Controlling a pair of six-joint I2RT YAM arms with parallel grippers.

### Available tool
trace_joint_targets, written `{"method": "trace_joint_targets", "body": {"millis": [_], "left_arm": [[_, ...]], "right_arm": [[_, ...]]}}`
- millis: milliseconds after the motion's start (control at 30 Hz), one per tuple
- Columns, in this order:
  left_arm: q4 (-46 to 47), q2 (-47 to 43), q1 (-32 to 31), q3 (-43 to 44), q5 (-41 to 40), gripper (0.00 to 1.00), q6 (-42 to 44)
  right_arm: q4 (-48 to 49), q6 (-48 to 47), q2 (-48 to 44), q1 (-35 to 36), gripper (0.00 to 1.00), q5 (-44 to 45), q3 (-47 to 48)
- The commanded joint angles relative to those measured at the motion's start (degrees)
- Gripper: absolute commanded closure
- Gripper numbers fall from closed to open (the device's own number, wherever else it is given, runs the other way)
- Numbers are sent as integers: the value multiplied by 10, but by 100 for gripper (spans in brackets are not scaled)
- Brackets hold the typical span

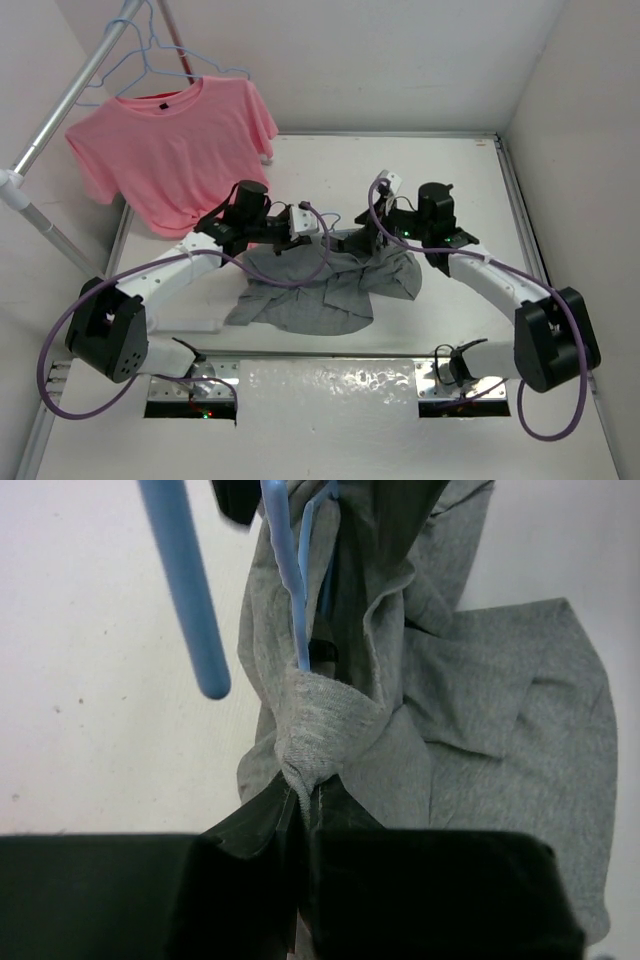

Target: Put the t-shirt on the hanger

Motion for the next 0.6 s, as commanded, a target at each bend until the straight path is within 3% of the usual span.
{"method": "trace_joint_targets", "body": {"millis": [0,167,200,267,300,333,433,567], "left_arm": [[1,-1,3,32,54,100,-3],[-7,-1,25,44,87,100,-14],[-9,-1,32,47,110,100,-18],[-9,-1,56,49,126,100,-21],[-11,-1,71,50,134,100,-20],[-15,-1,77,50,134,100,-17],[-95,-1,100,61,145,100,55],[-198,-7,116,86,135,100,145]], "right_arm": [[85,20,48,6,30,-58,12],[148,58,117,7,37,-74,37],[149,59,123,7,54,-76,39],[158,63,135,7,74,-86,43],[167,77,134,7,92,-88,39],[174,81,120,7,98,-86,28],[158,57,77,7,100,-46,4],[5,-50,-23,6,100,17,19]]}}
